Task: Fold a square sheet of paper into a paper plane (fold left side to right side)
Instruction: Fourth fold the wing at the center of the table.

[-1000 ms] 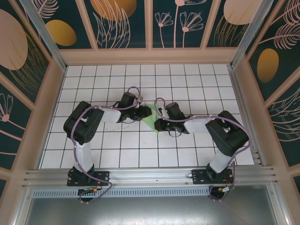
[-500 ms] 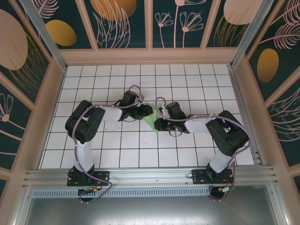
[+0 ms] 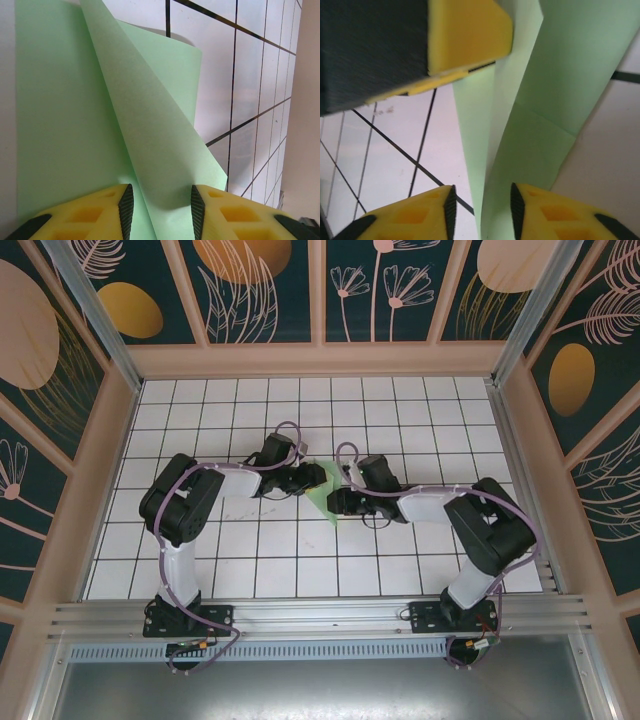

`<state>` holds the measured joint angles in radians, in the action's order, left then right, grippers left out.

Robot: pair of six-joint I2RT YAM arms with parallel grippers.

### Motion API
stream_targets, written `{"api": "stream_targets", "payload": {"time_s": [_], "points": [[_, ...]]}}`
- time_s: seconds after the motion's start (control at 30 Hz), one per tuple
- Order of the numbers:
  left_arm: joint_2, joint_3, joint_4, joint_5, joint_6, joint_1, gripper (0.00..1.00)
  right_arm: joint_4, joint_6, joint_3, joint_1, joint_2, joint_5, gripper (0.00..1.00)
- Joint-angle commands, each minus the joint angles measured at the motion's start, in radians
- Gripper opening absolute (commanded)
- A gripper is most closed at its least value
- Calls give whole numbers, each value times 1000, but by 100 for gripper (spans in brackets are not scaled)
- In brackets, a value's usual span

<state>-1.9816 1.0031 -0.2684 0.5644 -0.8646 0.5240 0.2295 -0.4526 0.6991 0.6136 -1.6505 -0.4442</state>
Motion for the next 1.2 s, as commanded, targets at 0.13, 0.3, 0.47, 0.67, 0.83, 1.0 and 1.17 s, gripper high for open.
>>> {"api": "stream_targets", "payload": {"time_s": [0.13, 0.3, 0.47, 0.67, 0.83, 1.0, 1.17], "points": [[-36, -2, 66, -55, 32, 6, 39, 41, -21, -20, -106, 112, -94, 48], [-36, -3, 65, -56, 33, 6, 39, 63, -58, 25, -139, 31, -147, 47], [-34, -6, 67, -56, 34, 6, 39, 100, -85, 64, -135, -46, -175, 45], [-33, -5, 67, -56, 33, 6, 39, 108, -92, 93, -124, -99, -183, 41], [-30, -7, 66, -57, 34, 6, 39, 112, -95, 110, -115, -140, -195, 35], [-32, -5, 67, -56, 36, 6, 39, 111, -94, 126, -114, -164, -198, 22], [-30, -6, 70, -55, 36, 6, 39, 77, -73, 137, -114, -175, -177, 5]]}}
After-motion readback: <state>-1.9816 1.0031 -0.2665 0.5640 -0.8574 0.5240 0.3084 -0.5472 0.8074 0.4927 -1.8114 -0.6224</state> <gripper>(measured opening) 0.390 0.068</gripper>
